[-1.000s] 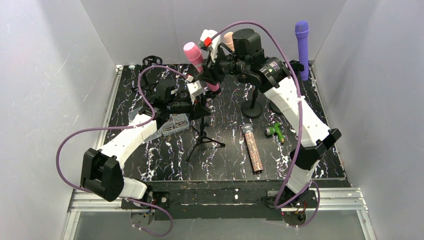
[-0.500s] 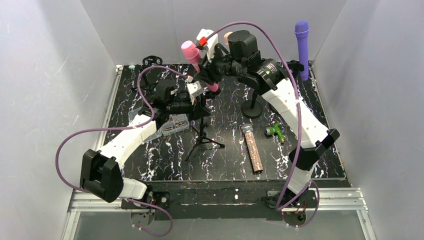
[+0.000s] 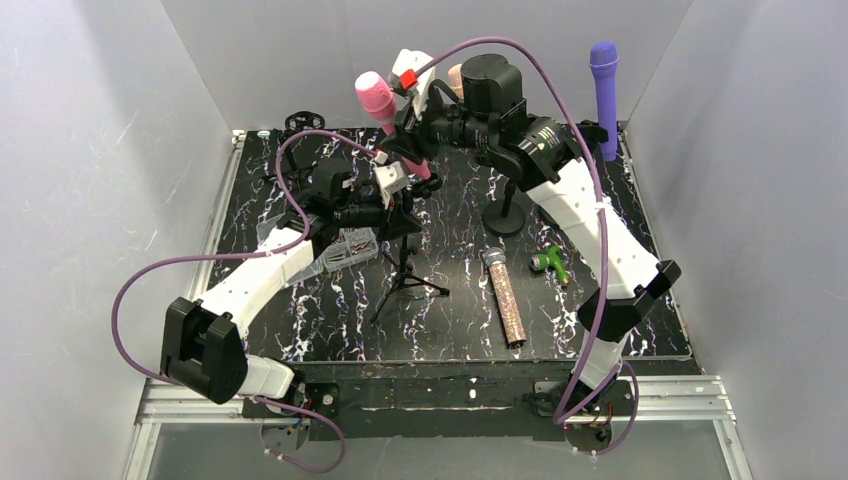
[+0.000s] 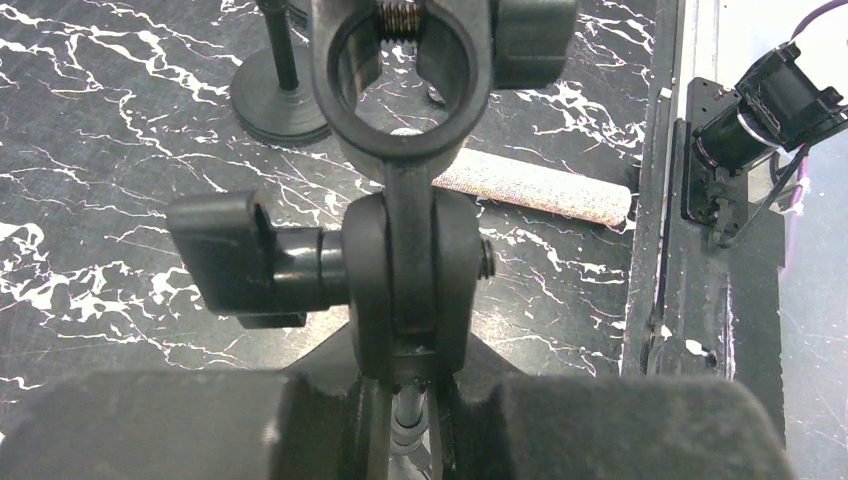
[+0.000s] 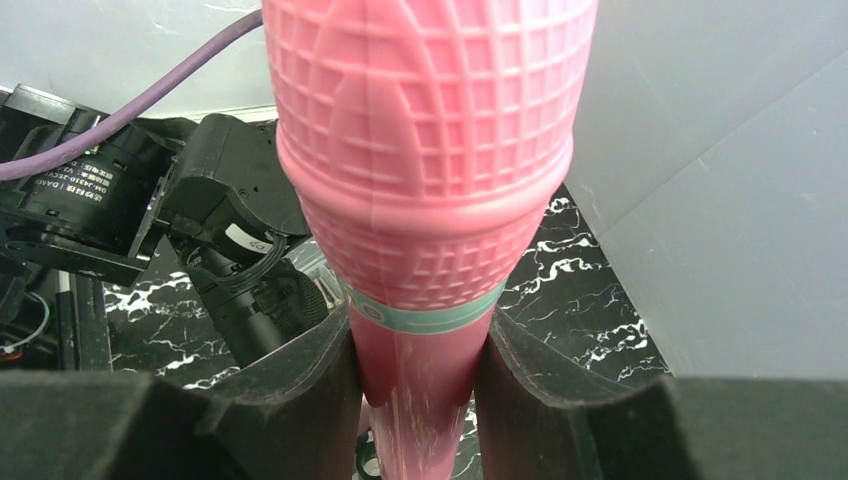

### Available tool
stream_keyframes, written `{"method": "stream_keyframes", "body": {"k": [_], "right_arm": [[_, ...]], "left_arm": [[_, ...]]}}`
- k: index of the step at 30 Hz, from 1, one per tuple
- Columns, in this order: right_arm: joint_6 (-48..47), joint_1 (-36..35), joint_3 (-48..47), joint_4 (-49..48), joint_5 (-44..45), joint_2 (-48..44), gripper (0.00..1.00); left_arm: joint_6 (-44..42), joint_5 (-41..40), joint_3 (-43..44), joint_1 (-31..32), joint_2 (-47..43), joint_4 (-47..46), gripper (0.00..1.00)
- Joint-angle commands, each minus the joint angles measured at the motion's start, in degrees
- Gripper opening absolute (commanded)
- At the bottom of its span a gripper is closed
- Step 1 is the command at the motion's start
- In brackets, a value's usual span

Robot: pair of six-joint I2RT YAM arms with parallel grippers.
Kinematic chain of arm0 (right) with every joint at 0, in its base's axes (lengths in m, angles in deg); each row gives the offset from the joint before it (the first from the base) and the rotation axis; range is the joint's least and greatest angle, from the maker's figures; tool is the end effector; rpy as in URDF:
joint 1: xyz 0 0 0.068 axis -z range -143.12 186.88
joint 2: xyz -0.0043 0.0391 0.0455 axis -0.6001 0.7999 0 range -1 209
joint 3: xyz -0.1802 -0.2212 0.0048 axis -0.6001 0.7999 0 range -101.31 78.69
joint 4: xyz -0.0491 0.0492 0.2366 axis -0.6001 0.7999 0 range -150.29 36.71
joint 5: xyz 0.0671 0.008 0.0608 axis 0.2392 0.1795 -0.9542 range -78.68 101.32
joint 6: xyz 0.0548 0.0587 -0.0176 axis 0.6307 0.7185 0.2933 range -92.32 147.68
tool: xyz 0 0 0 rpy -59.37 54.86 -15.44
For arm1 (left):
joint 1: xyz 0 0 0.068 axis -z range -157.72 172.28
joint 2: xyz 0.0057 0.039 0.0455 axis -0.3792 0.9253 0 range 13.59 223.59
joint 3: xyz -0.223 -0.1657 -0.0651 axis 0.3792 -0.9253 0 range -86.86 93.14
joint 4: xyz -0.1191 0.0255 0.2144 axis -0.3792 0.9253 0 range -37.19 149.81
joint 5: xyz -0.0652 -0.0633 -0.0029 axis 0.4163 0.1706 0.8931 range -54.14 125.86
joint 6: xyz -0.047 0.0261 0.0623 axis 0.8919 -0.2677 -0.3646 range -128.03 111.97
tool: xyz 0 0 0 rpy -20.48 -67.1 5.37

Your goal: Remove the microphone from the stand

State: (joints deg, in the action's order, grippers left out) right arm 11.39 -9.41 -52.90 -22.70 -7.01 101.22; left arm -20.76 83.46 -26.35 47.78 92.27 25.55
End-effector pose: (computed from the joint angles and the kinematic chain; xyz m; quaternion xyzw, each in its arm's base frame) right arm 0.2527 0.2970 0.5286 -0.4767 0.5836 0.2835 0.5931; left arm 0.2687 -0.1866 0.3899 0.4845 0.4604 -0.3376 0.6628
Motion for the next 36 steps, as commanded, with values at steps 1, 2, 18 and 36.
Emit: {"method": "stream_keyframes", "body": {"k": [1,2,18,36], "right_arm": [[-1.8,-0.3,-3.6,-3.1,1.6,-2.8,0.01],[-2.4,-0.3,-3.8,-3.1,2.6,-3.1,0.01],[-3.0,6.9,9.4,-5.1,7.4,-15.5,0.01],[2.4,17.7,33.0,-7.1,-5.7,-26.3,0.01]], "left_arm": [[2.1,1.3,-1.3,0.4,2.6,14.5,0.0],[2.2,1.3,-1.3,0.4,2.5,14.4,0.0],[10.0,2.3,7.9,-1.8,4.9,13.4,0.0],[14.6,-6.4,24.7,-1.5,11.6,16.0,0.0]]}}
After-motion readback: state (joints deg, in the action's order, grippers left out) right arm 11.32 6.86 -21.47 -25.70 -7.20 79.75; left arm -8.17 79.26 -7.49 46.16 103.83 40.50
